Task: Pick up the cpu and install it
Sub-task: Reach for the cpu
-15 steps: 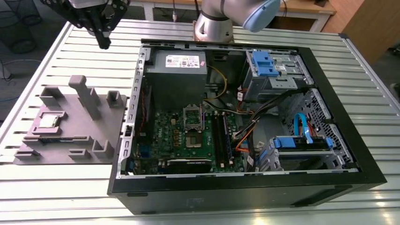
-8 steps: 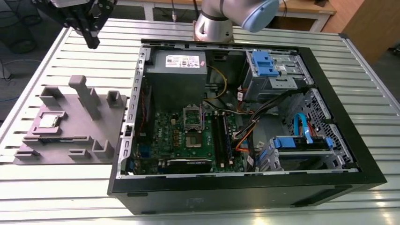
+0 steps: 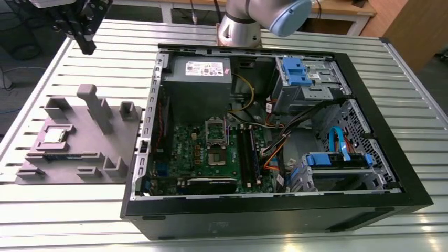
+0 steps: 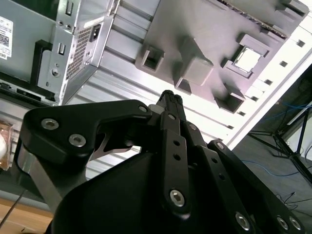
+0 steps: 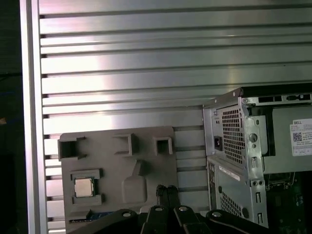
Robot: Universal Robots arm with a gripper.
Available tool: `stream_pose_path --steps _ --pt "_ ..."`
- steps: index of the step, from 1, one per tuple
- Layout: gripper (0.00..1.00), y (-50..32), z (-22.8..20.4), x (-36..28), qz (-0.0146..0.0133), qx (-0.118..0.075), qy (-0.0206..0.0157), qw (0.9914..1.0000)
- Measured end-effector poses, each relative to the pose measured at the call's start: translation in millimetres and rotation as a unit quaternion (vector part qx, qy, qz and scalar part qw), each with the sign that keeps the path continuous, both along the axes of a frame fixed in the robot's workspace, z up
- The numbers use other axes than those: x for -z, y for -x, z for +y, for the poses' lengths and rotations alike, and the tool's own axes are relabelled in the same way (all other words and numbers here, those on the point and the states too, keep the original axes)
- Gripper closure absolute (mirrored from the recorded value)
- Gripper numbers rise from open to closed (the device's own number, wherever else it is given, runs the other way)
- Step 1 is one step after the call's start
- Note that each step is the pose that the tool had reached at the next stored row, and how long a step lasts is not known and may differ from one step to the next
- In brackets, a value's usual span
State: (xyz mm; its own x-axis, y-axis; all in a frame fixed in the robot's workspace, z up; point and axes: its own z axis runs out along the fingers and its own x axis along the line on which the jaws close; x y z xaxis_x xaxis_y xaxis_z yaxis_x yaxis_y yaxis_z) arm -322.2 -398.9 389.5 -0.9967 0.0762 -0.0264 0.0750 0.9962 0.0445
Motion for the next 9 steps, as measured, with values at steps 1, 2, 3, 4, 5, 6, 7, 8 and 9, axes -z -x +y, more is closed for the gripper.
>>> stream_pose_path --steps 1,2,3,4,5,6,7,8,9 --pt "0.89 3.3 0.0 0.2 0.0 0.0 0.0 1.0" --pt "0.89 6.9 0.0 0.5 0.0 0.0 0.0 1.0" --pt "0.89 10.4 0.0 0.7 0.0 0.0 0.0 1.0" --pt "0.89 14.2 0.0 0.9 0.0 0.0 0.0 1.0" --pt "0.89 17.7 0.0 1.1 0.0 0.0 0.0 1.0" --pt "0.89 21.3 0.0 1.3 0.0 0.0 0.0 1.0" --pt "0.89 24.7 0.0 1.6 0.0 0.0 0.0 1.0" --pt "0.89 27.8 0.0 2.1 0.0 0.0 0.0 1.0" --pt "0.89 30.8 0.0 2.5 0.0 0.0 0.0 1.0"
